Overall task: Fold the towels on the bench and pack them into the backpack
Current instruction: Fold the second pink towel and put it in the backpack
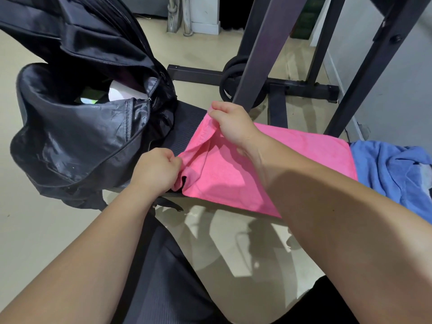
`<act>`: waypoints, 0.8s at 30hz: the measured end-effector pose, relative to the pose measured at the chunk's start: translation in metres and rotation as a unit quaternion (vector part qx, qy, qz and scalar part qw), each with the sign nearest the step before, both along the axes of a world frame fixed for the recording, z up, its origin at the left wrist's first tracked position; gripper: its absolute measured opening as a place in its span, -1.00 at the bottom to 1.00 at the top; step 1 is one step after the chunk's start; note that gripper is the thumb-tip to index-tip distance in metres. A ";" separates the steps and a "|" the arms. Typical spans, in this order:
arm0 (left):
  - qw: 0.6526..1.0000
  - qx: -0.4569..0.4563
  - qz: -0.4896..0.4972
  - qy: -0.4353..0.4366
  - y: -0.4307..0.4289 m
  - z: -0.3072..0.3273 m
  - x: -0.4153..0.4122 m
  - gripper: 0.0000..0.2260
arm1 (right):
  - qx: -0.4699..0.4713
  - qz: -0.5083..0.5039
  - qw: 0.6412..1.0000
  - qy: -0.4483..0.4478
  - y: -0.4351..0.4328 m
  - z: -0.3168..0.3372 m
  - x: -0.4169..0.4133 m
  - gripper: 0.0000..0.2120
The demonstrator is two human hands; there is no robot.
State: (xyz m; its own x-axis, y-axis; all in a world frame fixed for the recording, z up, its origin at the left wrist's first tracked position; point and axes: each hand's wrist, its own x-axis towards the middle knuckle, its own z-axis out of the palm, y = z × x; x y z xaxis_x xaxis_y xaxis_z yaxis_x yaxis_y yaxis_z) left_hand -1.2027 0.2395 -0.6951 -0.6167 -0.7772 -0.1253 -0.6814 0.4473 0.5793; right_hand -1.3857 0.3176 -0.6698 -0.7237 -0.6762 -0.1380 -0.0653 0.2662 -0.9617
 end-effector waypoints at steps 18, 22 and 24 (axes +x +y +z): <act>0.970 -0.086 -0.130 0.187 0.054 0.072 -0.052 -0.73 | -0.040 -0.060 0.997 0.023 0.032 0.029 -0.051 -0.56; 0.963 0.004 -0.211 0.170 0.112 0.048 -0.089 -0.71 | -0.028 -0.143 0.988 0.042 0.079 0.023 -0.082 -0.65; 0.959 0.054 -0.230 0.153 0.137 0.030 -0.105 -0.68 | -0.003 -0.171 0.984 0.049 0.104 0.012 -0.095 -0.65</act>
State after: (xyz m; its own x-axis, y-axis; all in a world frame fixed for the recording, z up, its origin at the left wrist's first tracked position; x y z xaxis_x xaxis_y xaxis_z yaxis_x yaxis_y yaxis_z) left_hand -1.3073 0.3763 -0.6654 -0.9121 -0.4065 0.0528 -0.2161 0.5862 0.7808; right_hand -1.4806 0.4214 -0.6576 -0.9185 -0.3919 -0.0536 -0.0649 0.2831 -0.9569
